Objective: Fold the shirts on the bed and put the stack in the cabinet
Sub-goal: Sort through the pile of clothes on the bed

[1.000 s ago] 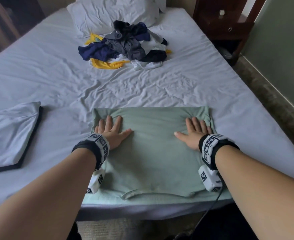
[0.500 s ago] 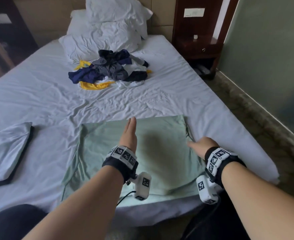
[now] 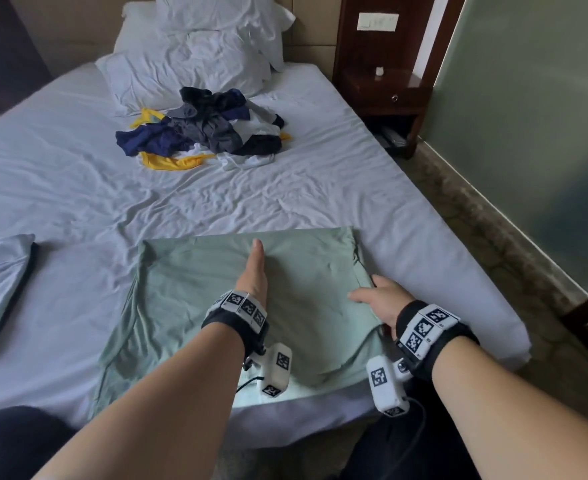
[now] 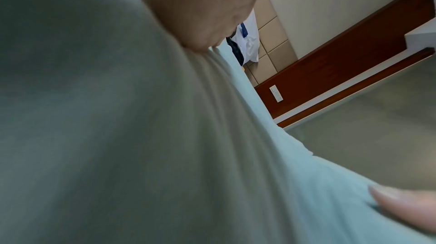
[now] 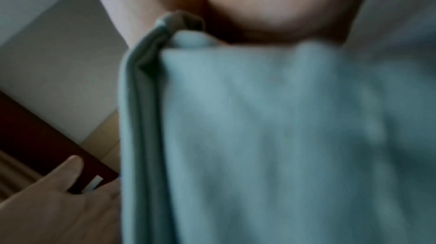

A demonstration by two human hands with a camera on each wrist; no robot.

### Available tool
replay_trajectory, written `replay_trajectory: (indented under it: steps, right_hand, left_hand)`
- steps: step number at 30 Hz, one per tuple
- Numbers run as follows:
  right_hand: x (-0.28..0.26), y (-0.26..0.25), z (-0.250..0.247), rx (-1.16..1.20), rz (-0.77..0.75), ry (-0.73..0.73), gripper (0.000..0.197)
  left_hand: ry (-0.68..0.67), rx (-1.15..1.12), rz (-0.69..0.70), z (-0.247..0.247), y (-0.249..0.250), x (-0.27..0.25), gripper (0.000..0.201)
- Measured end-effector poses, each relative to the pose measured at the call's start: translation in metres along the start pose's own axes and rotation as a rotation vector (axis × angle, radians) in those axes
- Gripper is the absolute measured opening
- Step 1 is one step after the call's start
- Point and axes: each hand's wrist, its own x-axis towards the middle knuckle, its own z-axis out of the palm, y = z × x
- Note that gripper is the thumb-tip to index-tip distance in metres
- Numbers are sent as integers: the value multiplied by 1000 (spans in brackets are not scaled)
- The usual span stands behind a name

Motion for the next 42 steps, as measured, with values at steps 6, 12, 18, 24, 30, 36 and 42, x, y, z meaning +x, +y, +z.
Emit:
replay_trajectory:
  steps: [6, 12, 18, 24, 30, 36, 42]
  right_hand:
    - [-6, -96, 49, 23, -175, -9, 53]
    - [-56, -182, 197, -281, -316, -311, 50]
    - [-73, -154, 267, -527, -188, -451, 20]
    - [-59, -99, 260, -757, -252, -477, 80]
    - [-59, -85, 268, -875, -294, -497, 112]
    - [-62, -94, 250, -742, -336, -443, 79]
    - [-77, -142, 215, -649, -529, -227, 75]
  left_hand:
    - [-57, 46, 39, -30, 61, -22, 84]
    - [-64, 172, -88, -160, 119, -60, 81]
    - [252, 686, -54, -238, 88, -70, 33]
    - [300, 1131, 12, -238, 101, -56, 29]
    - [295, 957, -126, -245, 92, -43, 62]
    - [181, 994, -63, -215, 102, -72, 49]
    - [11, 1387, 284, -152, 146, -121, 75]
